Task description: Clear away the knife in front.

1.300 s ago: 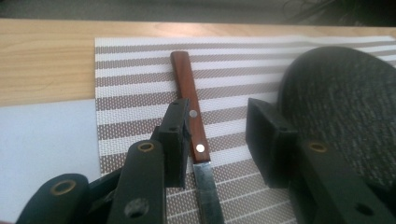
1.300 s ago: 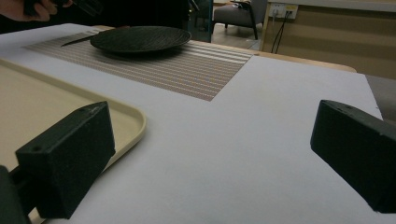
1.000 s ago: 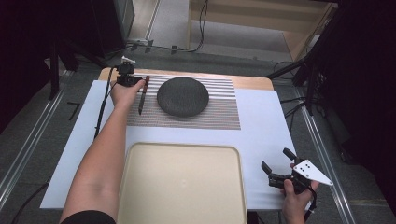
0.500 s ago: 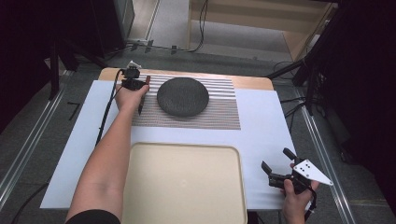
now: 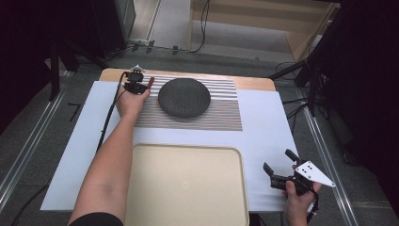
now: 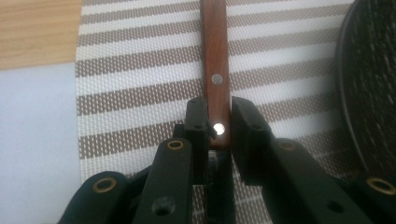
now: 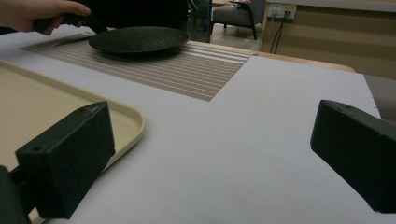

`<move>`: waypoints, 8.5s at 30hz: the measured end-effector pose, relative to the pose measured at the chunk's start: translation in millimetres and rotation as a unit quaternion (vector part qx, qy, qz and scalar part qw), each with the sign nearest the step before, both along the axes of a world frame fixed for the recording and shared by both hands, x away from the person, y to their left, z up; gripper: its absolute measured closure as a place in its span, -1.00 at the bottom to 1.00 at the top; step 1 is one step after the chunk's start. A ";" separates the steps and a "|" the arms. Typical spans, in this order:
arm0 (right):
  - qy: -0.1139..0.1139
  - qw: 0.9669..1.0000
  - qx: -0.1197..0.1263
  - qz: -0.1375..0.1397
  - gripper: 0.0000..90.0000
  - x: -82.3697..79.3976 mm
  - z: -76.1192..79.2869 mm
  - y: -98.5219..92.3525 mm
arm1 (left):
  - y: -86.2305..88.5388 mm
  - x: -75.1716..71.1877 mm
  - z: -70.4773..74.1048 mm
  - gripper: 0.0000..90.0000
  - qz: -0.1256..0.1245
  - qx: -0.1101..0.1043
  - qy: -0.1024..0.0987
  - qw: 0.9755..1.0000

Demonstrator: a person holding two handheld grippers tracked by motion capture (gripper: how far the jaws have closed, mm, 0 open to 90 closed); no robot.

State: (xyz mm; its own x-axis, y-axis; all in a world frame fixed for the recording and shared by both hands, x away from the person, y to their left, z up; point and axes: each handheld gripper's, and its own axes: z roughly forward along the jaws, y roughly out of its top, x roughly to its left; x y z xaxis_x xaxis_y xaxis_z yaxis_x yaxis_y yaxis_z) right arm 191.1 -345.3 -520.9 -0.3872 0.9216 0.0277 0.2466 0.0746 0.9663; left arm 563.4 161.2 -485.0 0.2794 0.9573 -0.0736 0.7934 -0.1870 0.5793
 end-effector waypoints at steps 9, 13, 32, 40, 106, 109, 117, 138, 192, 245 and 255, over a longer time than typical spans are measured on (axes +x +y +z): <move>0.000 1.000 0.000 0.000 -1.00 0.4 0.1 0.1 | 6.8 -7.0 4.8 0.72 -0.029 -0.015 0.011 0.999; 0.000 1.000 -0.002 0.002 -1.00 0.6 0.2 0.7 | 10.3 -12.2 12.2 0.72 -0.034 -0.019 0.008 0.999; 0.001 1.000 -0.004 0.003 -1.00 0.5 0.2 1.2 | 21.3 -39.8 40.6 0.72 -0.061 -0.055 -0.002 0.997; 0.002 1.000 -0.007 0.003 -1.00 0.5 0.3 2.0 | 24.2 -55.3 50.5 0.72 -0.078 -0.064 -0.011 0.995; 0.003 1.000 -0.015 0.004 -1.00 0.6 0.4 3.7 | 15.6 -203.9 47.9 0.72 -0.199 -0.098 -0.042 0.974; 0.003 1.000 -0.014 0.004 -1.00 0.5 0.4 3.6 | 15.9 -212.3 47.5 0.72 -0.200 -0.102 -0.045 0.973; 0.003 1.000 -0.014 0.005 -1.00 0.5 0.4 3.6 | 15.0 -236.5 41.0 0.72 -0.207 -0.109 -0.045 0.971; 0.002 1.000 -0.012 0.004 -1.00 0.8 0.2 2.8 | 20.0 -282.4 28.5 0.72 -0.205 -0.104 -0.039 0.972; 0.002 1.000 -0.012 0.005 -1.00 0.5 0.3 2.8 | 29.6 -328.9 -10.6 0.71 -0.145 -0.088 -0.023 0.985; 0.004 1.000 -0.015 0.007 -1.00 1.3 0.3 3.9 | 46.0 -311.4 -10.4 1.00 -0.215 -0.050 -0.038 0.975; 0.005 1.000 -0.016 0.007 -1.00 1.4 0.2 4.0 | 45.5 -313.8 -8.0 0.45 -0.216 -0.075 -0.067 0.971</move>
State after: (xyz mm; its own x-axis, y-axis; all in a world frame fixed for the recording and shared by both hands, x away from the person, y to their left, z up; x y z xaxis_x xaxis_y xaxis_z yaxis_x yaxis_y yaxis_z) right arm 192.5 -341.3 -520.6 -0.3996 0.9167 0.0017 0.2542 0.1090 0.9610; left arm 249.5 206.6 -493.0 0.6693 0.7298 -0.1395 0.5757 -0.3908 0.7182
